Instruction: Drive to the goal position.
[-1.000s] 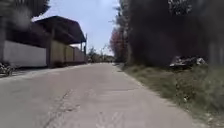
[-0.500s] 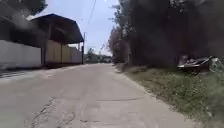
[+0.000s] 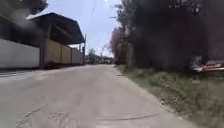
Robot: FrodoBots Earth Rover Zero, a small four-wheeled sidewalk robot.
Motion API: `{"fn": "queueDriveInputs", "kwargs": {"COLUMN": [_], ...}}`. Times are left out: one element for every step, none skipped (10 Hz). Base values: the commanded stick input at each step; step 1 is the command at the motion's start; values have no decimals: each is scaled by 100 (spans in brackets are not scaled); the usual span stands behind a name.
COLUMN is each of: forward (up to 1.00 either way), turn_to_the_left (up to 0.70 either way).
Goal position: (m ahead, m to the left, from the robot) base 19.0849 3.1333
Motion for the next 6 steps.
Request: {"fn": "queueDriveInputs", "kwargs": {"forward": [100, 100, 100, 100, 100, 100], "turn_to_the_left": [0, 0, 0, 0, 0, 0]}}
